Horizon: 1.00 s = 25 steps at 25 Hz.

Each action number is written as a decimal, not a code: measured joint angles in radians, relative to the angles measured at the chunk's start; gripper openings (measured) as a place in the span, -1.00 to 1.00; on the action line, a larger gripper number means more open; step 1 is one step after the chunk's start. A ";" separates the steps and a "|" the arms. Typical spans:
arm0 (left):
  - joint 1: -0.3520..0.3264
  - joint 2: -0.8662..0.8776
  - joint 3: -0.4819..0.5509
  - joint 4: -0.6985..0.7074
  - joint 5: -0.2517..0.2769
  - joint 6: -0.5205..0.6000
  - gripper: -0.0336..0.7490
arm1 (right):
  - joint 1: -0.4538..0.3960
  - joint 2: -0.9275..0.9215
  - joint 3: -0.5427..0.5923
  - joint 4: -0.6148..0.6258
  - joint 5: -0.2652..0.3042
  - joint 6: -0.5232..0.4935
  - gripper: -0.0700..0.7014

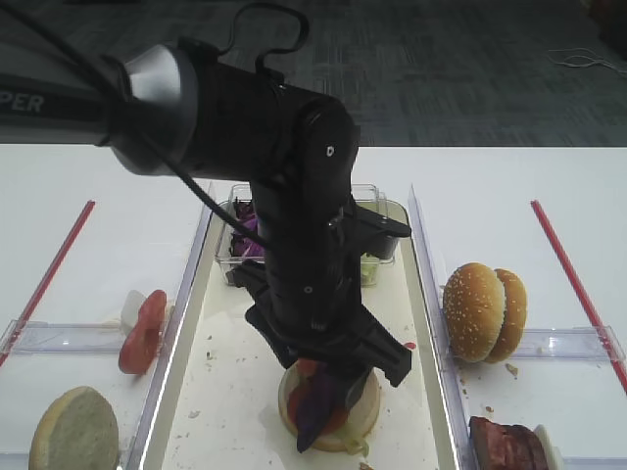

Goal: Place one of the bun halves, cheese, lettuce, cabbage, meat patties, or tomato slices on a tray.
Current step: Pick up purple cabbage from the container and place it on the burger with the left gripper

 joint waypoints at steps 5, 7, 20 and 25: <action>0.000 -0.015 -0.023 0.040 0.045 -0.049 0.30 | 0.000 0.000 0.000 0.000 0.000 -0.003 0.98; 0.000 -0.015 -0.042 0.051 0.076 -0.061 0.30 | 0.000 0.000 0.000 0.000 0.000 -0.001 0.98; 0.008 -0.015 -0.161 0.057 0.151 -0.131 0.30 | 0.000 0.000 0.000 0.000 0.000 -0.001 0.98; 0.008 -0.015 -0.166 0.053 0.153 -0.145 0.30 | 0.000 0.000 0.000 0.000 0.000 -0.001 0.98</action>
